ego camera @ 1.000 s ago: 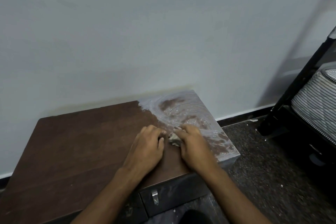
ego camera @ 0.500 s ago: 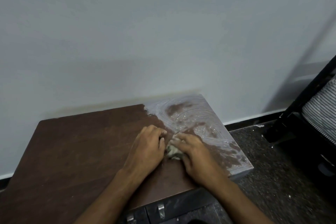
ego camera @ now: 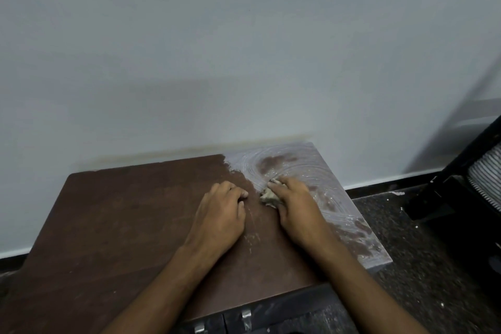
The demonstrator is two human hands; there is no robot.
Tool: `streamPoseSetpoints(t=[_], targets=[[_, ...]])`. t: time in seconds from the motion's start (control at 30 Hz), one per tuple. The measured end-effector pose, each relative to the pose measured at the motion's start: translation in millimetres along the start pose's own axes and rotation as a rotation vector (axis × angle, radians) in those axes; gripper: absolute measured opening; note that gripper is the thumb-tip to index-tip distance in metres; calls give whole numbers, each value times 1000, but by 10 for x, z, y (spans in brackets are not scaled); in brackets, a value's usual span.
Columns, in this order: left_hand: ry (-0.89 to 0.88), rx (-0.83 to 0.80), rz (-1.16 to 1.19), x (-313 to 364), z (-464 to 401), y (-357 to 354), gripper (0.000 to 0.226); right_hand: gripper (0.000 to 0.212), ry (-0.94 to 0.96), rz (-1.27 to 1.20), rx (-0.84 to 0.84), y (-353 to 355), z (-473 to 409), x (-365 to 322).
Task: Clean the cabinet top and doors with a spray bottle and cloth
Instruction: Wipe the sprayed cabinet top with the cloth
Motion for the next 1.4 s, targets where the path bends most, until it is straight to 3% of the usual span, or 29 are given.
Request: streamPoseSetpoints(t=[0.2,0.3,0.37,0.47,0.57,0.77,0.93,1.07,1.27,1.33,1.4], targets=[[40,30,75,-112,-36,26,25,29,316,-285,-21,-91,724,-955],[60,30,73,-162,-18,57,24,33,368,-304,-56,-127,809,-1009],[61,17,55,-180,4,71,24,36,332,-202,-44,-88,558,-796],[73,-4,38,-186,46,135,24,38,105,-72,-4,-32,98,-367],[75,2,23,-184,28,191,24,43,16,-24,2,-69,-29,-321],[24,24,-31,-141,-212,143,26,43,241,-73,-160,-46,323,-536],[13,-13,-83,-105,-437,106,29,43,28,19,-79,-45,-478,259],[43,-13,-111,-174,-632,148,28,42,-64,63,-55,-171,-864,363],[102,-21,-118,-343,-822,114,35,45,192,3,-174,-286,-657,-11],[100,-28,-110,-356,-835,111,36,45,155,68,-138,-259,-874,204],[100,-16,-93,-366,-834,130,37,45,2,80,-67,-252,-1092,361]])
Point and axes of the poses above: each hand's wrist, its own z-axis away from the middle knuckle, its own y-axis out of the back of the hand, x = y × z, the point moved 5 cm from there along -z, towards the middle knuckle, and after that the axes turned 14 degrees about y, right-handed, at the moved point
